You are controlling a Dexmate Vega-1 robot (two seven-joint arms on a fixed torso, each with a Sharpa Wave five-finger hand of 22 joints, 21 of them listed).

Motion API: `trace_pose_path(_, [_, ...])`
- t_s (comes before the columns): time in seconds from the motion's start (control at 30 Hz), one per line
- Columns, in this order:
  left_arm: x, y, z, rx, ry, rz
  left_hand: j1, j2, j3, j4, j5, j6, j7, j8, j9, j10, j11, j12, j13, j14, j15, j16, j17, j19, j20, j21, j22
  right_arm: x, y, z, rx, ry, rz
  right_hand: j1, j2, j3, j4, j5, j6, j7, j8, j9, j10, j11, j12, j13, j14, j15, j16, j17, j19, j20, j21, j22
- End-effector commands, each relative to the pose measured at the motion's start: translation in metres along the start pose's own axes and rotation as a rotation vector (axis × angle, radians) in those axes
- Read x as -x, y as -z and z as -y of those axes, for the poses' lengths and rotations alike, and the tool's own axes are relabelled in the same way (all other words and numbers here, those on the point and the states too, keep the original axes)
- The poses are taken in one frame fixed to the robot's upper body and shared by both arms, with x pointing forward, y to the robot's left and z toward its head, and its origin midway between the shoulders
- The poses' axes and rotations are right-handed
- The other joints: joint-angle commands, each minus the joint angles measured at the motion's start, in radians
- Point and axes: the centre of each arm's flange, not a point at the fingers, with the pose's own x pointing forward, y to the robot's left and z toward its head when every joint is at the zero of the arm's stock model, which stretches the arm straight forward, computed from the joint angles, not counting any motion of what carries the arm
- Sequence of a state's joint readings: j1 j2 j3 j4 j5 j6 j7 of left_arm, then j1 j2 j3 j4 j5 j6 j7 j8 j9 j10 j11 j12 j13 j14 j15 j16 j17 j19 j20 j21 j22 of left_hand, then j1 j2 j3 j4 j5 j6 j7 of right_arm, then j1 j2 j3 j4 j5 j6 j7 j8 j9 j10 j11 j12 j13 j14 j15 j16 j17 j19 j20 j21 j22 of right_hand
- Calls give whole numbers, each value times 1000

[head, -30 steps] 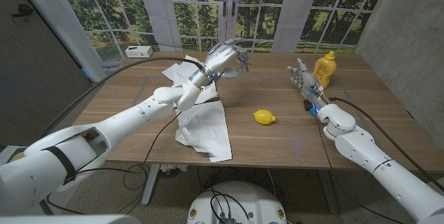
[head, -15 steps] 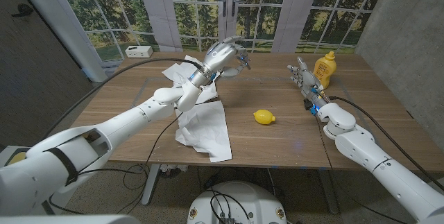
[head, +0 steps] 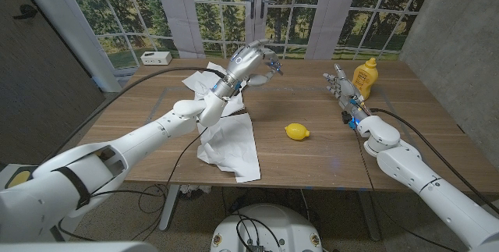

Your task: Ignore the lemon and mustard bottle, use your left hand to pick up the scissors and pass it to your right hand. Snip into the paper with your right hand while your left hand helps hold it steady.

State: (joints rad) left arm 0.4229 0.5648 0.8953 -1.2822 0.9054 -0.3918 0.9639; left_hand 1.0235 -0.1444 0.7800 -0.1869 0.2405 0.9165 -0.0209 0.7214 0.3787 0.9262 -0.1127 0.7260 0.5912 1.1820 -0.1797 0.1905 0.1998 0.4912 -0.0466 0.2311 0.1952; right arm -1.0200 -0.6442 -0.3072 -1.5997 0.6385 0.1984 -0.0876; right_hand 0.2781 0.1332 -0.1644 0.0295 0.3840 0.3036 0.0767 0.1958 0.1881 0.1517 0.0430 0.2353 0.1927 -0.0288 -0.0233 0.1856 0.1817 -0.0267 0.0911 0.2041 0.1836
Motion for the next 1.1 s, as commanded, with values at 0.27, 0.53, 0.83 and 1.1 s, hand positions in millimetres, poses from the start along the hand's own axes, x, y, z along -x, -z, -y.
trace_pose_path(0.27, [3, -6, -3, 49, -53, -6, 38, 10, 42, 44, 29, 178, -183, -4, 12, 66, -93, 0, 23, 184, -61, 40, 39, 8, -130, -3, 2, 3, -2, 0, -3, 0, 11, -1, 6, 5, -1, -4, 9, -3, 1, 2, 3, -9, -3, 2, 0, 4, 1, 2, 4, 2, 3, 5])
trace_pose_path(0.53, [5, -9, -5, 83, -79, -15, 47, 22, 21, 52, 35, 175, -182, -14, 16, 47, -95, -9, 32, 220, -60, 76, 72, 11, -131, -7, -1, 6, -3, -1, -3, 3, 13, -1, 5, 5, -1, -4, 10, -3, 1, 2, 3, -8, -3, 2, -1, 4, 0, 2, 4, 2, 3, 5])
trace_pose_path(0.83, [6, -10, -9, 140, -122, -51, 59, 24, -7, 52, 39, 188, -182, -24, 9, 44, -90, -28, 27, 229, -60, 156, 120, 14, -132, -14, -5, 8, -3, -2, -1, 0, 20, -2, 5, 5, -1, -5, 10, -5, 1, 2, 4, -7, -3, 2, 0, 5, 1, 2, 4, 2, 3, 5])
trace_pose_path(1.1, [6, -8, -10, 234, -161, -127, 99, 0, -20, 35, 59, 252, -164, -16, -12, 82, -84, -48, 3, 231, -61, 185, 115, 11, -136, -25, -13, 6, -4, -3, 4, -7, 23, -2, 5, 6, -1, -5, 9, -4, 1, 2, 4, -9, -3, 2, 0, 5, 1, 2, 5, 2, 3, 5])
